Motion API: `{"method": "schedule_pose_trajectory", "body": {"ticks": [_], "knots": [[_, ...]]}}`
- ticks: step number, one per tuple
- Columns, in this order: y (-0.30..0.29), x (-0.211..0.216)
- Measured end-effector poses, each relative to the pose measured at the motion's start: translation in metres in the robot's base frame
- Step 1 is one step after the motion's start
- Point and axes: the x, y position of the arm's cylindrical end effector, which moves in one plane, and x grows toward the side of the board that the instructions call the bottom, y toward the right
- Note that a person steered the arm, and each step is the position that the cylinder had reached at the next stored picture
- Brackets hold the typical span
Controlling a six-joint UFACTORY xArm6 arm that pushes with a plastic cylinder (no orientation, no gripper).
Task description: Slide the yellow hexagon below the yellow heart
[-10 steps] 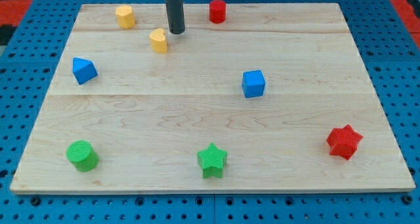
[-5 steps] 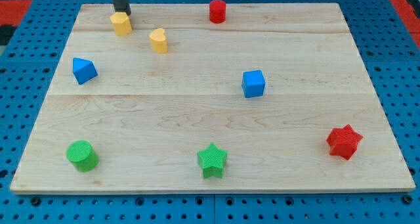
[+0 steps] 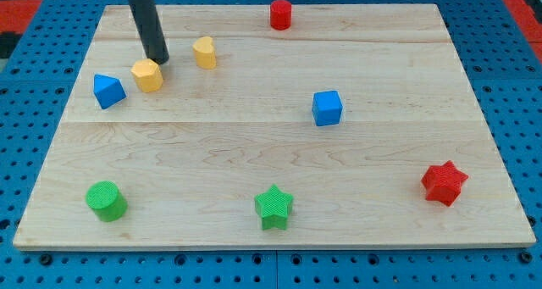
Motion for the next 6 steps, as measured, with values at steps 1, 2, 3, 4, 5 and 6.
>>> {"method": "schedule_pose_trajectory", "body": {"ticks": [1, 2, 3, 4, 5, 6], "knots": [[-0.043, -0.006], [-0.056, 0.019], [-0.035, 0.036], [-0.035, 0.047], [-0.029, 0.06], [0.021, 0.068]]}}
